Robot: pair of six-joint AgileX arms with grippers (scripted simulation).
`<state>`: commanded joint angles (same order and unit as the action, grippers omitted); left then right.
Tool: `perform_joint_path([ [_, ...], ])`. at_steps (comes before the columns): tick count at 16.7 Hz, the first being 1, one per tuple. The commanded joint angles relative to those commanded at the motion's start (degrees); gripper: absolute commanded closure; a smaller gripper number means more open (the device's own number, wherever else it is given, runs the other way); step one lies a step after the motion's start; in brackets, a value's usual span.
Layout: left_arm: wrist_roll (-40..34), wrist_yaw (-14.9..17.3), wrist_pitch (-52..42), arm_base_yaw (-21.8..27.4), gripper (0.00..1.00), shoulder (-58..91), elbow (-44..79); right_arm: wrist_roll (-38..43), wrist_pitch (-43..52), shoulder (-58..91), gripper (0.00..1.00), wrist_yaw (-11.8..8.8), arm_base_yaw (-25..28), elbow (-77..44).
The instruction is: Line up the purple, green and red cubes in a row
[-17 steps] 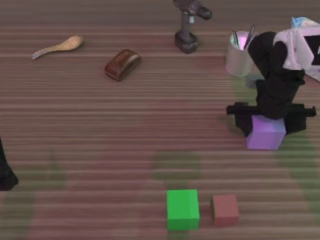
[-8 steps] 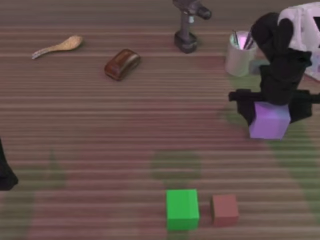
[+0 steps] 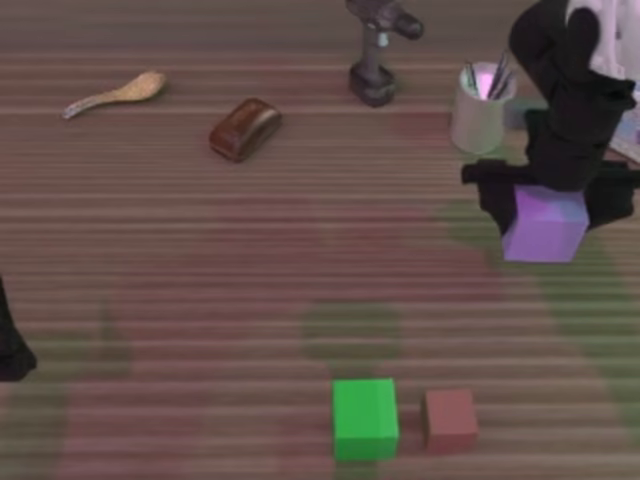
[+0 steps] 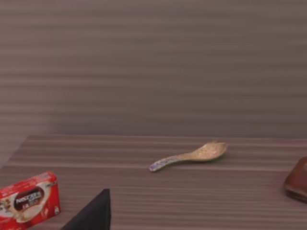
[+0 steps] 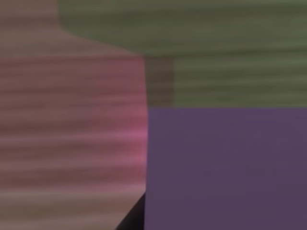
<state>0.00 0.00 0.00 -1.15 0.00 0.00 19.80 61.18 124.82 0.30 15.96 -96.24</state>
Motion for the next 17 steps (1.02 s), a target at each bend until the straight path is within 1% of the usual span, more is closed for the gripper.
perform_joint_path([
  [2,0.00,0.00,0.00,0.00,0.00,0.00,0.00,2.01,0.70,0.77,1.00,0.03,2.00,-1.23],
  [4,0.00,0.00,0.00,0.00,0.00,0.00,0.00,6.37,1.99,2.05,1.00,0.10,6.43,-3.51],
  [5,0.00,0.00,0.00,0.00,0.00,0.00,0.00,9.23,2.78,2.77,1.00,0.13,9.48,-4.88],
  [7,0.00,0.00,0.00,0.00,0.00,0.00,0.00,15.94,4.51,4.23,1.00,0.18,16.92,-7.80],
  [11,0.00,0.00,0.00,0.00,0.00,0.00,0.00,30.59,8.05,6.91,1.00,0.20,33.50,-13.72],
  [13,0.00,0.00,0.00,0.00,0.00,0.00,0.00,36.59,9.32,7.66,1.00,0.24,39.76,-16.08],
  [15,0.00,0.00,0.00,0.00,0.00,0.00,0.00,40.43,10.04,7.90,1.00,0.32,43.60,-17.63],
  [17,0.00,0.00,0.00,0.00,0.00,0.00,0.00,41.77,10.26,7.89,1.00,0.38,44.94,-18.16],
])
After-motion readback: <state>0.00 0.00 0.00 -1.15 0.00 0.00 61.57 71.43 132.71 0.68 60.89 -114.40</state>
